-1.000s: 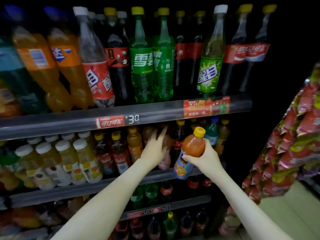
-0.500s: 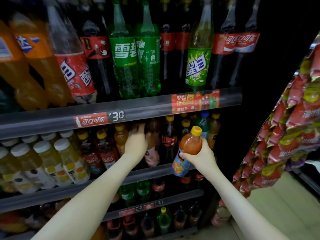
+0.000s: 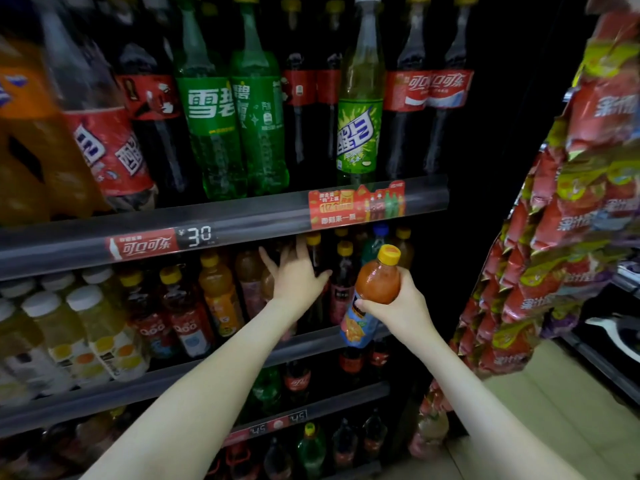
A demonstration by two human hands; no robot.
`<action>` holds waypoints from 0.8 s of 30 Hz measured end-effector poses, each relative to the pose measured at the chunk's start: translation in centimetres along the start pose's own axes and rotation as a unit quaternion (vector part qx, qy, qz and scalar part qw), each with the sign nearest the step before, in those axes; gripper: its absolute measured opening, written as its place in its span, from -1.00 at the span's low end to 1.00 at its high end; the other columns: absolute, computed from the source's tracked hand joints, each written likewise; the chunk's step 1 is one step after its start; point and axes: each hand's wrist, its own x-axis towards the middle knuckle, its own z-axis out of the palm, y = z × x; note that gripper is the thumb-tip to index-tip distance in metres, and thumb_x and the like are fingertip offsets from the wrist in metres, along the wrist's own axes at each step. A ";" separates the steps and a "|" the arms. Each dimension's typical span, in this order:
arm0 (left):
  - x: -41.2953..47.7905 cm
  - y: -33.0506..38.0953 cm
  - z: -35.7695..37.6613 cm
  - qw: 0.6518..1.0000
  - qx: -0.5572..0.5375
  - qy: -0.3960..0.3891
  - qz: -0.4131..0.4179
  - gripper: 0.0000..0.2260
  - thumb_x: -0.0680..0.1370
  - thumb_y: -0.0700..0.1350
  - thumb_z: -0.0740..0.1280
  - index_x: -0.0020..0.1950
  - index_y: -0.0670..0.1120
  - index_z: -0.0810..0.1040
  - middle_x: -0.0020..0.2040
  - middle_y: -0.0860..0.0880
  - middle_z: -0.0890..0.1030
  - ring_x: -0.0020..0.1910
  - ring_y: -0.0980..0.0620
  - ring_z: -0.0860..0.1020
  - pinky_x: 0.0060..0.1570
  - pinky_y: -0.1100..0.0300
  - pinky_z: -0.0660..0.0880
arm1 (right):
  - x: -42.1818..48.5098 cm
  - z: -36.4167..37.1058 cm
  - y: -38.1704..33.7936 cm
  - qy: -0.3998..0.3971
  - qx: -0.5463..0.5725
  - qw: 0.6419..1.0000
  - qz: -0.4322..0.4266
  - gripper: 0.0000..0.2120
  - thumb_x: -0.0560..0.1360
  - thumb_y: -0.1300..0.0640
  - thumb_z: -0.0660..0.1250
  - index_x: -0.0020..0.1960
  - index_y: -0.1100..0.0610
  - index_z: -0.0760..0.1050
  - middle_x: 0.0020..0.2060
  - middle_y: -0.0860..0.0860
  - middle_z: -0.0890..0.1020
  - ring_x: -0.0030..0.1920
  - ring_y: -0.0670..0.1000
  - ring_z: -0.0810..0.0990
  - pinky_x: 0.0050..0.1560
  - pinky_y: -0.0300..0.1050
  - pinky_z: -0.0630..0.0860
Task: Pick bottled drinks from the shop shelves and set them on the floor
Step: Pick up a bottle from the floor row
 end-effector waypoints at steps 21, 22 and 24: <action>-7.0 -4.4 -7.2 0.869 -0.479 0.060 -0.108 -0.86 0.47 0.05 0.45 0.01 0.24 0.65 -0.02 0.21 0.68 0.06 0.25 0.59 0.11 0.16 0.51 | 1.4 1.6 2.0 -0.013 0.051 0.998 -0.034 -0.26 0.28 0.14 0.60 0.24 -0.13 0.19 0.06 -0.11 0.44 0.04 -0.05 0.48 0.04 -0.13 0.41; -7.2 -4.9 -7.8 0.868 -0.480 0.060 -0.110 -0.84 0.44 0.10 0.45 0.01 0.24 0.65 -0.01 0.18 0.68 0.08 0.22 0.60 0.14 0.09 0.52 | 1.5 2.0 2.0 -0.015 0.054 0.998 -0.036 -0.26 0.28 0.15 0.60 0.23 -0.13 0.19 0.05 -0.12 0.44 0.03 -0.04 0.48 0.04 -0.13 0.41; -8.0 -5.6 -9.0 0.873 -0.470 0.059 -0.119 -0.73 0.36 0.24 0.44 0.02 0.23 0.65 0.00 0.15 0.68 0.10 0.15 0.60 0.12 -0.01 0.54 | 1.6 2.9 1.9 -0.016 0.065 0.997 -0.036 -0.27 0.29 0.15 0.59 0.23 -0.12 0.19 0.03 -0.12 0.44 0.03 -0.04 0.49 0.03 -0.13 0.40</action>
